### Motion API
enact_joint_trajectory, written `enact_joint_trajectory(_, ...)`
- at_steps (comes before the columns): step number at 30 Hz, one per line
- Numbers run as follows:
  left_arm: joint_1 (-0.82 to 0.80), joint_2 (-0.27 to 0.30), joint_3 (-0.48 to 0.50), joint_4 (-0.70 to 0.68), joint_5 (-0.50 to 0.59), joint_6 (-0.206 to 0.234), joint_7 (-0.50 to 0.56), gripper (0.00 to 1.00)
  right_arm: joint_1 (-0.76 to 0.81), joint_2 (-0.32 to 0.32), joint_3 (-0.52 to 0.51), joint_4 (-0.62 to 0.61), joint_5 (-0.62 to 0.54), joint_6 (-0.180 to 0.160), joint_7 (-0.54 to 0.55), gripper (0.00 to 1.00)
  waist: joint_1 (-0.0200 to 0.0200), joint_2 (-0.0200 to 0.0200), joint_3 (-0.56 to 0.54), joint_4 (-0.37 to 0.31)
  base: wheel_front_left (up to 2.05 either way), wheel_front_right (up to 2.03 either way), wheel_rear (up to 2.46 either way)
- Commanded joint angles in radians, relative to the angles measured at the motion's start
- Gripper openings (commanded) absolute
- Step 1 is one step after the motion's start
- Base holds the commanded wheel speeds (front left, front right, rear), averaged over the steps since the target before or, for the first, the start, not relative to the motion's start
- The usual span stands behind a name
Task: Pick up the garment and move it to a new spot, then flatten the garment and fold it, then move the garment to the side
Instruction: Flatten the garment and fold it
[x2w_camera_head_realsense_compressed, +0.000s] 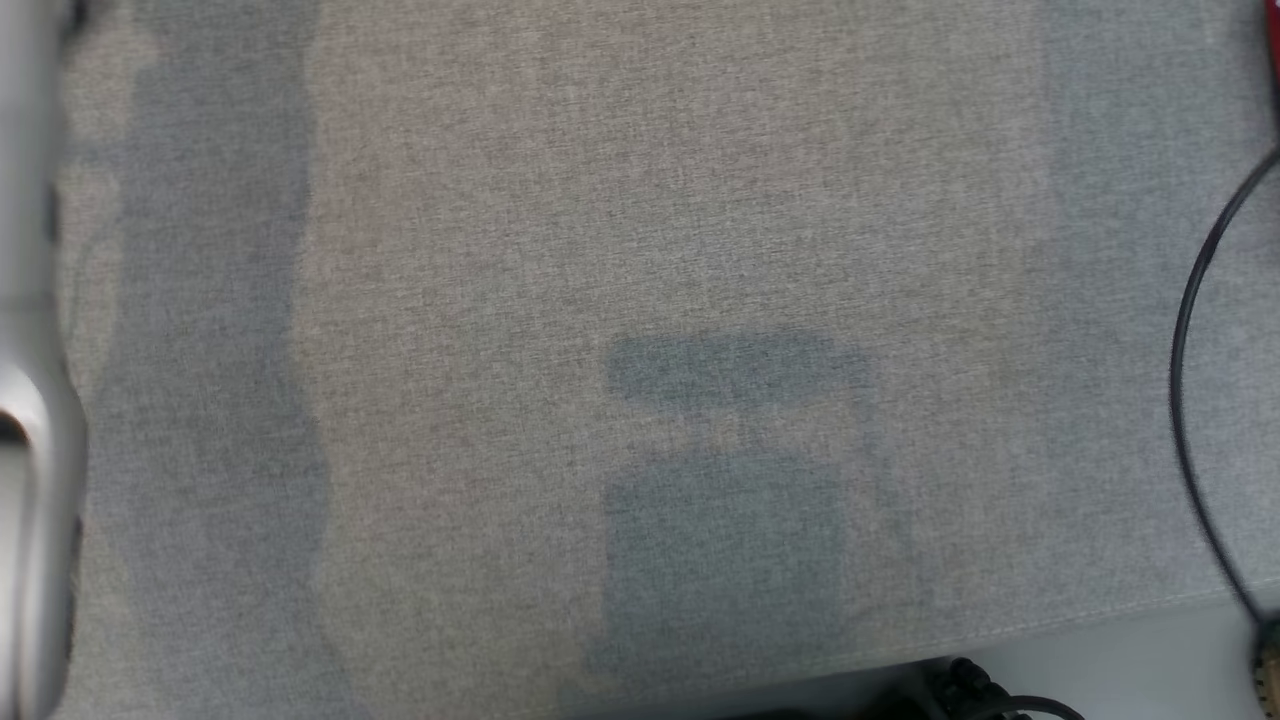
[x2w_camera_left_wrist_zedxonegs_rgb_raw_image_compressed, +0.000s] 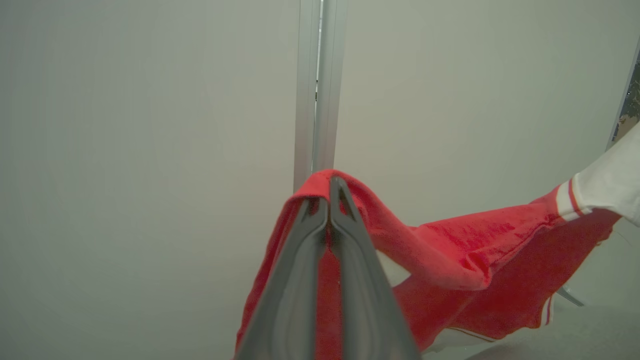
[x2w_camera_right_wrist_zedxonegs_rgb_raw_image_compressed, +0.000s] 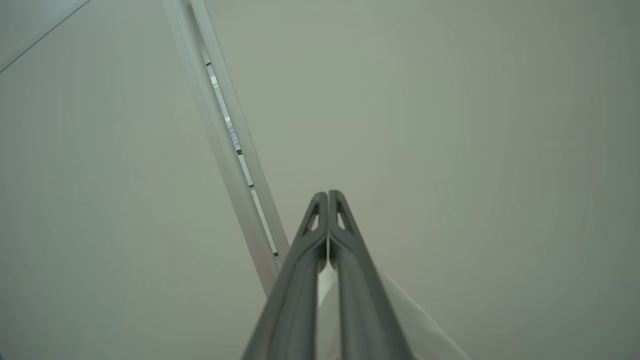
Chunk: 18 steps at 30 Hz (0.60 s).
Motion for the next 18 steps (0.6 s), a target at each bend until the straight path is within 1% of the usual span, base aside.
enact_joint_trajectory(1, 0.087, 0.026, -0.054, -0.008, -0.022, -0.005, -0.011, 0.0, 0.129, -0.022, 0.035, -0.04, 0.068, 0.0, -0.013, 0.0, -0.0003, 0.0, -0.012, -0.016, 0.0, 0.0, 0.0)
enact_joint_trajectory(3, 0.208, 0.064, -0.086, -0.048, -0.072, -0.004, -0.016, 0.0, 0.302, -0.062, 0.088, -0.118, 0.145, 0.0, -0.021, 0.0, -0.0003, 0.0, -0.044, -0.022, 0.0, 0.0, 0.0)
enact_joint_trajectory(7, 0.537, 0.137, -0.111, -0.18, -0.158, -0.003, -0.014, 0.0, 0.707, -0.144, 0.138, -0.277, 0.291, 0.0, -0.032, 0.0, -0.0003, 0.0, -0.13, -0.032, 0.0, 0.0, 0.0)
enact_joint_trajectory(9, 0.683, 0.183, -0.115, -0.245, -0.165, -0.003, -0.015, 0.0, 0.89, -0.182, 0.155, -0.341, 0.326, 0.0, -0.034, 0.0, -0.0003, 0.0, -0.178, -0.039, 0.0, 0.0, 0.0)
enact_joint_trajectory(10, 0.752, 0.204, -0.101, -0.274, -0.165, -0.003, -0.015, 0.0, 0.97, -0.194, 0.15, -0.366, 0.347, 0.0, -0.036, 0.0, -0.0003, 0.0, -0.198, -0.044, 0.0, 0.0, 0.0)
enact_joint_trajectory(14, 1.019, 0.218, -0.053, -0.374, -0.159, -0.002, -0.015, 0.0, 1.244, -0.226, 0.128, -0.459, 0.416, 0.0, -0.035, 0.0, -0.0003, 0.0, -0.28, -0.047, 0.0, 0.0, 0.0)
enact_joint_trajectory(18, 1.236, 0.219, -0.041, -0.472, -0.14, 0.034, -0.015, 0.0, 1.451, -0.234, 0.09, -0.536, 0.444, 0.0, -0.019, 0.0, -0.0003, 0.0, -0.345, -0.044, 0.0, 0.0, 0.0)
